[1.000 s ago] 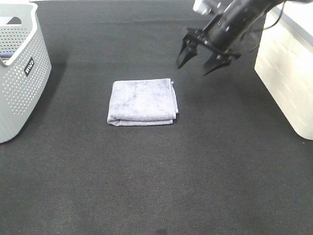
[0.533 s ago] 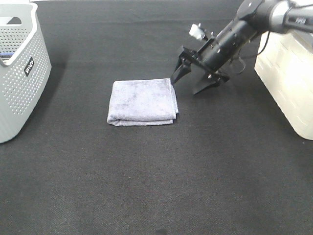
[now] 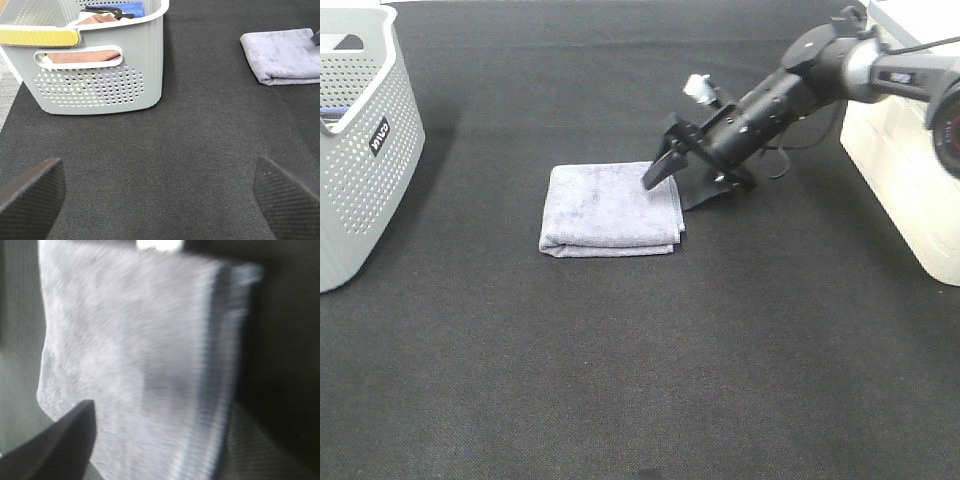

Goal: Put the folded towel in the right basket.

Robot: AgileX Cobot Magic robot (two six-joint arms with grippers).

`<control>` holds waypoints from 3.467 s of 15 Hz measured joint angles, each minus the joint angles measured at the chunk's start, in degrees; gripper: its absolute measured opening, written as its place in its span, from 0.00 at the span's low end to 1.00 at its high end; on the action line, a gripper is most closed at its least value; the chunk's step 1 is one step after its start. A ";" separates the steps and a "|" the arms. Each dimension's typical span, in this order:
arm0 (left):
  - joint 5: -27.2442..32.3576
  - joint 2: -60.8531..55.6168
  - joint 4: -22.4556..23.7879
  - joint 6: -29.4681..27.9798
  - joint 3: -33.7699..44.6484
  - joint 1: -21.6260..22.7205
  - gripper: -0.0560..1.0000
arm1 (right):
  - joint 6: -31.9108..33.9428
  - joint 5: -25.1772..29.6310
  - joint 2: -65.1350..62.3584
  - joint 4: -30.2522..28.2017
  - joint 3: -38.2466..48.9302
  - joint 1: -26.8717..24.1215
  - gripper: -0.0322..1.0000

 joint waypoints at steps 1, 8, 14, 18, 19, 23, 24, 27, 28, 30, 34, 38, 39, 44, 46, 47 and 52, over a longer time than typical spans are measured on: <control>0.00 0.00 0.00 0.00 0.00 0.00 0.97 | -0.29 0.00 0.29 0.06 0.00 0.80 0.61; 0.00 0.00 0.00 0.00 0.00 0.00 0.97 | -0.92 -0.17 -0.63 -0.52 0.17 1.20 0.09; 0.00 0.00 0.00 0.00 0.00 0.00 0.97 | -1.89 -0.17 -16.04 -8.88 0.17 1.20 0.09; 0.00 0.00 0.00 0.00 0.00 0.00 0.97 | 2.52 0.17 -30.31 -24.12 0.17 0.00 0.09; 0.00 0.00 0.00 0.00 0.00 0.00 0.97 | 3.90 0.46 -32.66 -25.67 0.17 -1.49 0.09; 0.00 0.00 0.00 0.00 0.00 0.00 0.97 | 5.33 2.58 -39.76 -27.85 0.17 -13.01 0.09; 0.00 0.00 0.00 0.00 0.00 0.00 0.97 | 5.39 2.81 -40.62 -28.02 0.17 -16.21 0.09; 0.00 0.00 0.00 0.00 0.00 0.00 0.97 | 8.25 3.27 -41.14 -28.36 0.23 -26.24 0.09; 0.00 0.00 0.00 0.00 0.00 0.00 0.97 | 8.77 3.21 -41.02 -28.36 0.29 -28.25 0.09; 0.00 0.00 0.00 0.00 0.00 0.00 0.97 | 10.26 2.12 -39.94 -28.36 0.29 -30.37 0.09; 0.00 0.00 0.00 0.00 0.00 0.00 0.97 | 11.97 3.04 -33.12 -28.82 0.29 -30.83 0.13; 0.00 0.00 0.00 0.00 0.00 0.00 0.97 | 15.70 4.81 -27.50 -33.52 0.40 -30.77 0.55; 0.00 0.00 0.00 0.00 0.00 0.00 0.97 | 15.76 4.87 -27.39 -33.52 0.40 -30.77 0.64; 0.00 0.00 0.00 0.00 0.00 0.00 0.97 | 15.36 4.87 -27.85 -28.07 -1.26 -30.77 0.76; 0.00 0.00 0.00 0.00 0.00 0.00 0.97 | 14.21 4.93 -29.79 -26.53 -1.26 -29.85 0.76; 0.00 0.00 0.00 0.00 0.00 0.00 0.97 | 13.98 4.93 -31.46 -26.81 -1.26 -28.42 0.76; 0.00 0.00 0.00 0.00 0.00 0.00 0.97 | 14.73 4.98 -38.73 -33.92 -1.32 -15.07 0.76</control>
